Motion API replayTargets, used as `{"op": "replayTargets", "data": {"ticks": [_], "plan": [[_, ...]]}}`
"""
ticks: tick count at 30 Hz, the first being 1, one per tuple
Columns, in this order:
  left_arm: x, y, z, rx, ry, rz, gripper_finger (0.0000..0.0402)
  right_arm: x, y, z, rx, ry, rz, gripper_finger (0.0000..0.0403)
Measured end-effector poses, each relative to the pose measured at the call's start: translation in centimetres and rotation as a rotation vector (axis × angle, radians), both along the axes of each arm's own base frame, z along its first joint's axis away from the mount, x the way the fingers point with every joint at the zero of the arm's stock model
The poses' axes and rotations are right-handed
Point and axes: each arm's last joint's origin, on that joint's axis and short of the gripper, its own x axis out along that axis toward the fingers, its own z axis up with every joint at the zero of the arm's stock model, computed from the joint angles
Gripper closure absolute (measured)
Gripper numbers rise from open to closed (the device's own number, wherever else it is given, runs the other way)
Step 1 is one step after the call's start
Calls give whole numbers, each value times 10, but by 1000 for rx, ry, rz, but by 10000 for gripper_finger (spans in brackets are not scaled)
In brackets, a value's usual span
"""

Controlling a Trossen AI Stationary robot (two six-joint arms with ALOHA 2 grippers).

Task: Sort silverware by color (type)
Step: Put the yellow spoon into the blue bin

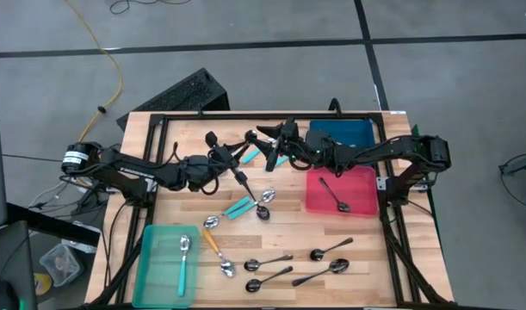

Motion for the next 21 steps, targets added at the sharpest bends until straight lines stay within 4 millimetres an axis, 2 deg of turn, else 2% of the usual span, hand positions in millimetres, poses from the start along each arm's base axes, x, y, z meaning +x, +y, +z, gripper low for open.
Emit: {"op": "replayTargets", "data": {"ticks": [4, 9, 21], "plan": [[0, 0, 0, 1, 1, 0, 385, 0, 0, -1, 2, 14, 0, 170], [0, 0, 0, 6, 5, 0, 385, 0, 0, -1, 1, 15, 2, 208], [0, 1, 0, 4, 8, -19, 385, 0, -1, -2, -3, 26, 45, 343]]}}
